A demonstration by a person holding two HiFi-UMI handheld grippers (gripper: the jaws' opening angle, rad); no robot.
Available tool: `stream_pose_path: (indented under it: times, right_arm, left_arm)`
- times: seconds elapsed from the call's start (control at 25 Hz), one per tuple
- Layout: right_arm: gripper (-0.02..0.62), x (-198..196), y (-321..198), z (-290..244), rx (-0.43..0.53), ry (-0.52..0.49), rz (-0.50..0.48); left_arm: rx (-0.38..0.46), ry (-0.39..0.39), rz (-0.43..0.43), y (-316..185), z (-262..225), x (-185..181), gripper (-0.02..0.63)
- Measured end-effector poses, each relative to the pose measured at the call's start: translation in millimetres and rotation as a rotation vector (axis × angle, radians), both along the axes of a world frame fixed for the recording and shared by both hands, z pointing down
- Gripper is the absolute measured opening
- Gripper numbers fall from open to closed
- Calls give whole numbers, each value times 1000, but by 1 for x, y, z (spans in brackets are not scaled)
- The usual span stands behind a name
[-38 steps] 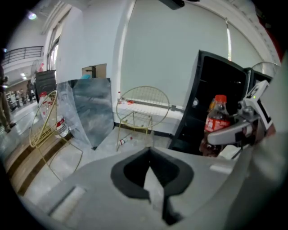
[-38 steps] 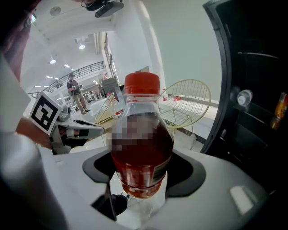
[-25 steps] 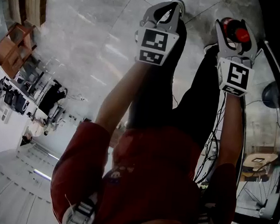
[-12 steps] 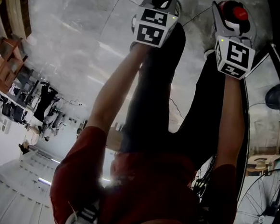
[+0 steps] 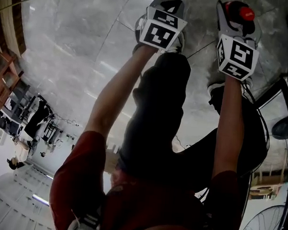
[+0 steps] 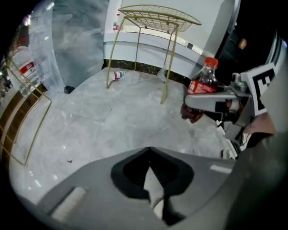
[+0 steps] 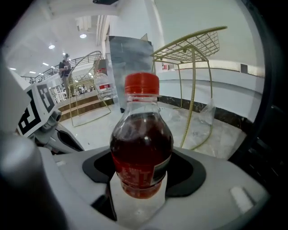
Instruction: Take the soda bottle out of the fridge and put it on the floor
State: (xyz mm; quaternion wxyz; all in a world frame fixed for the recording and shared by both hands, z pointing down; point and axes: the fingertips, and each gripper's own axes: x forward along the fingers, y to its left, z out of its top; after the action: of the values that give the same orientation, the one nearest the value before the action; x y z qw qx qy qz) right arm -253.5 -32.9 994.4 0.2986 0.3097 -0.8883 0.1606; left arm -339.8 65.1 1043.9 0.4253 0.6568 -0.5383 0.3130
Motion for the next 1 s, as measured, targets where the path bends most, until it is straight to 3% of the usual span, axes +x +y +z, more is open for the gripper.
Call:
stream_pose_path:
  times: [0.2, 0.48, 0.84, 1.0]
  right_arm:
    - [310, -12, -24, 61, 69, -56, 4]
    - [310, -2, -59, 117, 155, -119, 41]
    - [310, 11, -69, 133, 195, -179, 101]
    - [310, 3, -64, 132, 253, -158, 45]
  left_arm:
    - [-2, -45, -5, -21, 67, -4, 0]
    - [51, -94, 84, -62, 105, 14, 0]
    - [8, -143, 217, -63, 110, 31, 0]
    - [-1, -146, 234, -65, 108, 32, 0]
